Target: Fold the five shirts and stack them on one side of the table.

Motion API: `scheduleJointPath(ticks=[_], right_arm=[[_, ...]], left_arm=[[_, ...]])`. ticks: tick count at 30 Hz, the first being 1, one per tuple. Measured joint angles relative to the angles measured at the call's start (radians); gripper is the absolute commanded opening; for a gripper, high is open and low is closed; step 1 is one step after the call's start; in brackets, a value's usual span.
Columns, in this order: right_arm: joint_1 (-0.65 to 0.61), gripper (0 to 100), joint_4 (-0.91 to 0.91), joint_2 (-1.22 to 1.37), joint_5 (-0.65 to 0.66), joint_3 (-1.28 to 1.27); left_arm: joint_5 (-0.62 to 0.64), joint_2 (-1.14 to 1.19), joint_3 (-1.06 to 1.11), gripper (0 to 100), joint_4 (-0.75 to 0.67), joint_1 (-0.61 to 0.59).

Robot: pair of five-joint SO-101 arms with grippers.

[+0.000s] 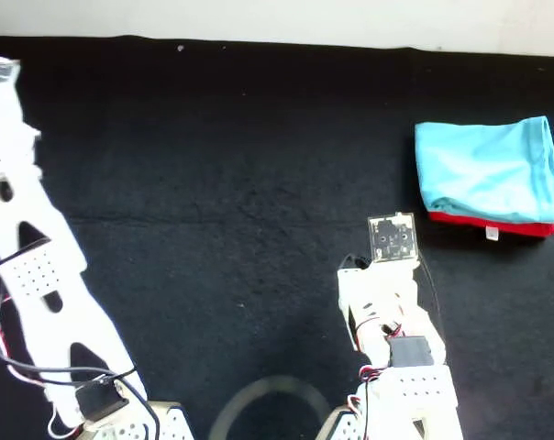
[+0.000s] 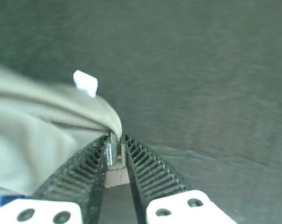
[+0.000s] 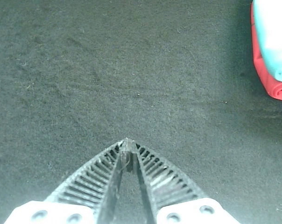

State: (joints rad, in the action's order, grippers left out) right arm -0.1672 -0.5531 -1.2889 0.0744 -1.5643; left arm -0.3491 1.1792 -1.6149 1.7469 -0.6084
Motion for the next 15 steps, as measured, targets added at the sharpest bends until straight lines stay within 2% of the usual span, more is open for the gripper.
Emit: scheduleJointPath(ticks=[8,15], right_arm=[[0.000,0.6,0.000,0.000,0.000,0.000],[0.000,0.6,0.000,0.000,0.000,0.000]], left_arm=[[0.064,-0.227,0.000,1,0.017,0.150],[0.068,-0.497,0.000,1,0.018,0.416]])
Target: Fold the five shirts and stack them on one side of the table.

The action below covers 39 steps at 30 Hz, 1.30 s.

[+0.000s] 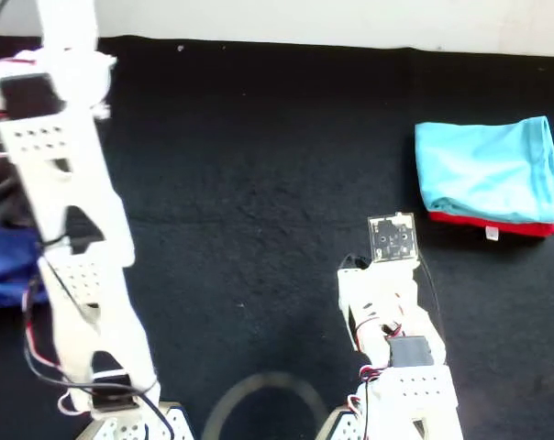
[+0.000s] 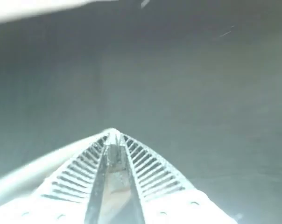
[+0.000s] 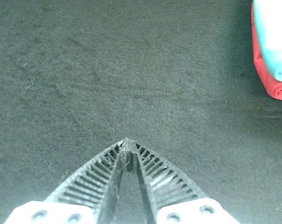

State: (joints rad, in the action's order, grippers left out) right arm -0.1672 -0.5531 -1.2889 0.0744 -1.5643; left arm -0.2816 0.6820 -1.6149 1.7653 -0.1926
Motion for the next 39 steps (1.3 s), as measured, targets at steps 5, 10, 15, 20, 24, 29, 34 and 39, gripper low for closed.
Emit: scheduleJointPath(ticks=[5,10,15,20,24,29,34,39], right_arm=[[0.000,0.6,0.000,0.000,0.000,0.000],[0.000,0.6,0.000,0.000,0.000,0.000],[0.000,0.6,0.000,0.000,0.000,0.000],[0.000,0.6,0.000,0.000,0.000,0.000],[0.000,0.6,0.000,0.000,0.000,0.000],[0.000,0.6,0.000,0.000,0.000,0.000],[0.000,0.6,0.000,0.000,0.000,0.000],[0.000,0.6,0.000,0.000,0.000,0.000]], left_arm=[[-0.003,-0.173,-0.002,1,0.000,0.247],[-0.003,-0.298,-0.009,1,0.000,0.440],[-0.003,-0.399,-0.018,1,0.000,0.512],[-0.003,-0.410,0.043,1,0.000,0.393],[-0.003,-0.336,0.255,4,0.000,0.241],[-0.002,-0.190,0.595,20,0.000,0.181],[0.015,-0.051,0.694,21,-0.006,0.183],[0.072,0.046,0.700,21,-0.086,0.192]])
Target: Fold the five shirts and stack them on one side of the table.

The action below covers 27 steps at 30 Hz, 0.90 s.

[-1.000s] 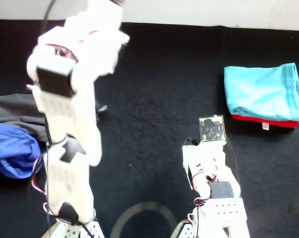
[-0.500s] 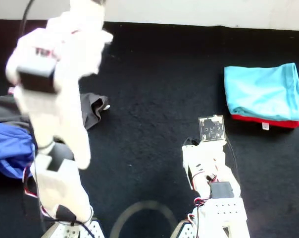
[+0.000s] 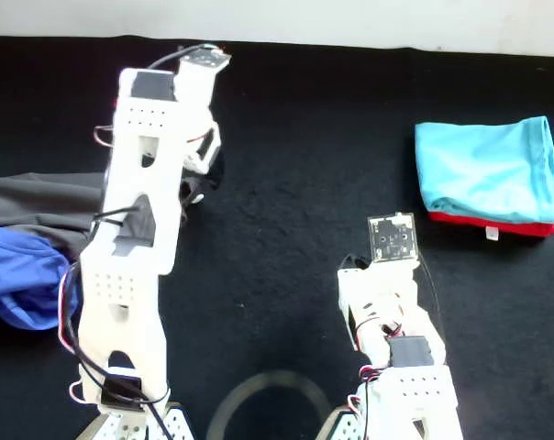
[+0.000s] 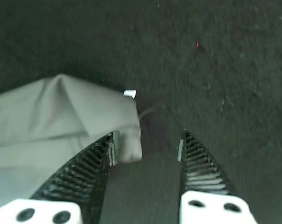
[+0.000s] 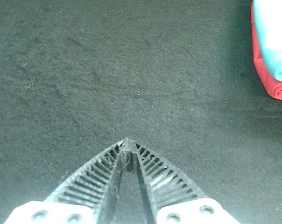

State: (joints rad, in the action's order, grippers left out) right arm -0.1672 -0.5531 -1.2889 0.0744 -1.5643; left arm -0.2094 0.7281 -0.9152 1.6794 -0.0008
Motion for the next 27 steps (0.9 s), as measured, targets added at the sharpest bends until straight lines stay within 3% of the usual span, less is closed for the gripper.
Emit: scheduleJointPath(ticks=[6,16,22,27], right_arm=[[0.000,0.6,0.000,0.000,0.000,0.000],[0.000,0.6,0.000,0.000,0.000,0.000],[0.000,0.6,0.000,0.000,0.000,0.000],[0.000,0.6,0.000,0.000,0.000,0.000]], left_arm=[[-0.006,0.080,0.000,21,-0.038,0.000],[-0.198,0.121,0.003,21,-0.005,-0.048],[-0.209,0.121,0.003,0,0.002,-0.077],[-0.209,0.121,0.005,1,0.002,-0.075]])
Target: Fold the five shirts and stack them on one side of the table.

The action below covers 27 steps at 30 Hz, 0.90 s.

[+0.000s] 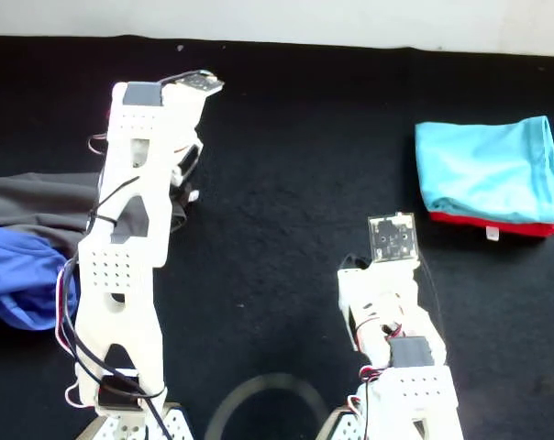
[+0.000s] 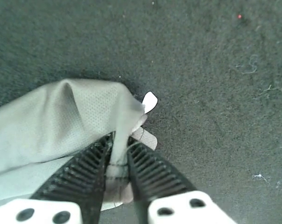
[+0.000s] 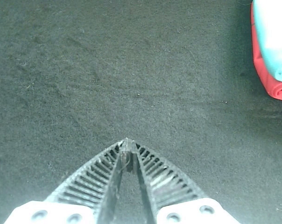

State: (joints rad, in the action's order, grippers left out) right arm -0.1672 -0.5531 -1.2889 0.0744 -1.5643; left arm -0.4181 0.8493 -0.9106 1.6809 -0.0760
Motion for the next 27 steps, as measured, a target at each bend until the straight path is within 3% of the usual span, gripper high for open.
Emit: scheduleJointPath(ticks=[9,18,23,27], right_arm=[[0.000,0.6,0.000,0.000,0.000,0.000],[0.000,0.7,-0.011,0.000,0.000,0.026],[-0.003,9.5,-0.146,0.041,0.000,0.230],[-0.097,12.8,-0.247,0.222,0.000,0.463]], left_arm=[[0.000,-0.031,0.002,1,0.068,-0.025],[0.000,-0.446,0.014,1,0.078,-0.201],[-0.049,-0.713,0.186,1,0.083,-0.316],[-0.114,-0.895,0.423,1,0.083,-0.414]])
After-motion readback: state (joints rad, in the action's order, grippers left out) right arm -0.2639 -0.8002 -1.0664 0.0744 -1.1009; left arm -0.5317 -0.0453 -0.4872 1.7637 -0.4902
